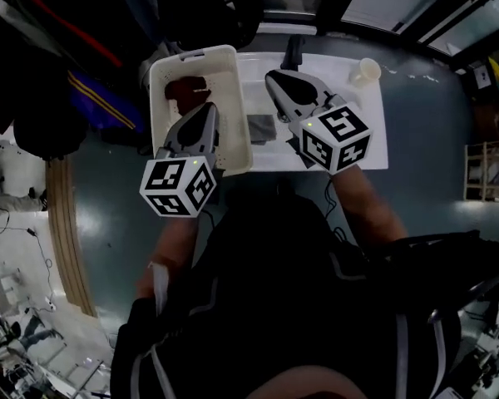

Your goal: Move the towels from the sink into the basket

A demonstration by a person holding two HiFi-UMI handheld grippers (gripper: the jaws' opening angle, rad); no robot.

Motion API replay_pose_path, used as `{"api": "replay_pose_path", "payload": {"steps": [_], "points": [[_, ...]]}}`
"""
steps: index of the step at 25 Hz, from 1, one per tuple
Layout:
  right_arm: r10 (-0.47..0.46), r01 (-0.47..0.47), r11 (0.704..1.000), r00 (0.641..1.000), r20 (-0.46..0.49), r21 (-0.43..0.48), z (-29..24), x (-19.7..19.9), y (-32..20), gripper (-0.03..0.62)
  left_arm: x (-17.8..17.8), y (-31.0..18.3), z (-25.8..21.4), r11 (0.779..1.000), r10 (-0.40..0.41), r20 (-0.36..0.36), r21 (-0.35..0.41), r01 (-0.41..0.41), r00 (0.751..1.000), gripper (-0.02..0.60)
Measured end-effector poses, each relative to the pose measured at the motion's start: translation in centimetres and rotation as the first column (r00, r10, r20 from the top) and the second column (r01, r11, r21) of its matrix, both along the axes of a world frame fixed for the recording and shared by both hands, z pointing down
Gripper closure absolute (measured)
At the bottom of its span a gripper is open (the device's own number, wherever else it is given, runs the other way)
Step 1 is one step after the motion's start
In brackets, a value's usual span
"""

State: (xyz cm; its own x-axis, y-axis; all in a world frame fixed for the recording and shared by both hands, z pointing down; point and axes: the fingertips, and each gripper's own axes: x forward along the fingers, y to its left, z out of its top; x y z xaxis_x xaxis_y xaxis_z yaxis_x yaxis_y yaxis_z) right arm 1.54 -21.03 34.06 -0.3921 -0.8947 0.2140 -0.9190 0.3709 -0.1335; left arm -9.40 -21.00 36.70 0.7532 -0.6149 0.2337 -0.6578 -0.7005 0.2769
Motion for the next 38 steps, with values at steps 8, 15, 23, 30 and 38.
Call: {"api": "replay_pose_path", "payload": {"steps": [8,15,23,30,38], "points": [[0.117,-0.116,0.993,0.993,-0.006,0.021,-0.7,6.9,3.4,0.582,5.6,1.3,-2.0,0.997,0.065,-0.019,0.053,-0.064,0.998,0.580],[0.241,-0.240,0.970,0.970,-0.017,0.038,-0.6,11.5,5.1,0.585,9.0,2.4,-3.1,0.991,0.096,-0.056,0.097,-0.091,0.994,0.580],[0.271,-0.271,0.962,0.963,0.001,0.016,0.9,13.6,5.4,0.585,10.7,2.5,-3.3,0.987,0.092,-0.036,0.136,-0.087,0.995,0.580],[0.270,-0.270,0.963,0.963,-0.011,0.020,0.9,13.9,5.3,0.585,11.5,3.2,-3.4,0.982,0.129,-0.041,0.146,-0.122,0.991,0.580],[0.259,-0.259,0.966,0.965,-0.029,0.009,1.7,13.9,4.3,0.585,11.6,2.4,-2.9,0.980,0.135,-0.025,0.152,-0.130,0.991,0.580]]}}
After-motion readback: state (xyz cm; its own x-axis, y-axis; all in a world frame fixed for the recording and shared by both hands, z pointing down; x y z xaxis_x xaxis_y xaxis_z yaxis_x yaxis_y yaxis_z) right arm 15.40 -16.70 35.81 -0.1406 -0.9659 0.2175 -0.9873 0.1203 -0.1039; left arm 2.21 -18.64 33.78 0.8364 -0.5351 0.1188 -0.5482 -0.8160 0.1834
